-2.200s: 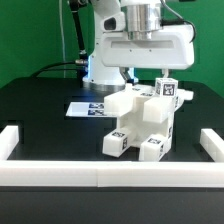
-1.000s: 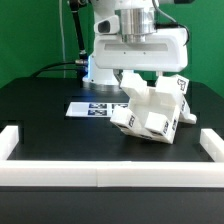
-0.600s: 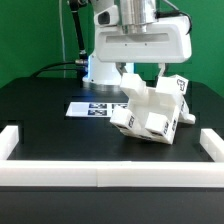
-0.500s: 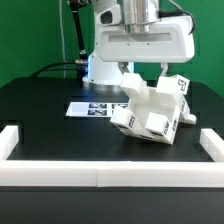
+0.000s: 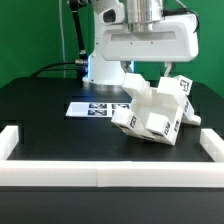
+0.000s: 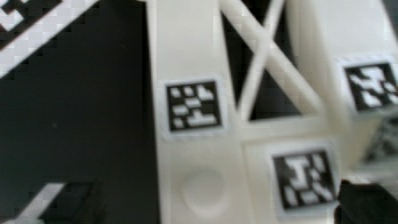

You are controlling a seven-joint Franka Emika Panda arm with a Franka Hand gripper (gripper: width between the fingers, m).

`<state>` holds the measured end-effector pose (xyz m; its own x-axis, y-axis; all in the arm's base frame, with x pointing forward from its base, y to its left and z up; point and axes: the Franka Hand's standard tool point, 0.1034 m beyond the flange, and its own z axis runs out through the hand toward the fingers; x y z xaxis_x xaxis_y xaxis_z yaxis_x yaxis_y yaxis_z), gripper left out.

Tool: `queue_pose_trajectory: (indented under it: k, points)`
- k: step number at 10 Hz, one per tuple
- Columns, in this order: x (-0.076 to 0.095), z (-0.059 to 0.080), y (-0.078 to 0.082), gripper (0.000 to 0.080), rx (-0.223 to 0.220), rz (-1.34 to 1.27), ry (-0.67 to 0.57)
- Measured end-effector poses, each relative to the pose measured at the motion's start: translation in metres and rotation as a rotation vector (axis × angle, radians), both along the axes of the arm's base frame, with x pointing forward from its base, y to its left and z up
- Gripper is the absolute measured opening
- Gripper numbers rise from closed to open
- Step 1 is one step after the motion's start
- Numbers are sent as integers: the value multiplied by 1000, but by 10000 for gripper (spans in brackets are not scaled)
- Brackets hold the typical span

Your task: Assemble chair

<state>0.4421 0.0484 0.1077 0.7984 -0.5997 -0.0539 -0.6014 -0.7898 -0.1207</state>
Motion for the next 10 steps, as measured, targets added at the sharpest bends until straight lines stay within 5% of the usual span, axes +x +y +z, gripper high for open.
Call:
queue_pose_trajectory:
  k: [4,10]
  points:
    - [30,19,2,648,20,-31,-24]
    - [42,18,4,648,9,-31,-31]
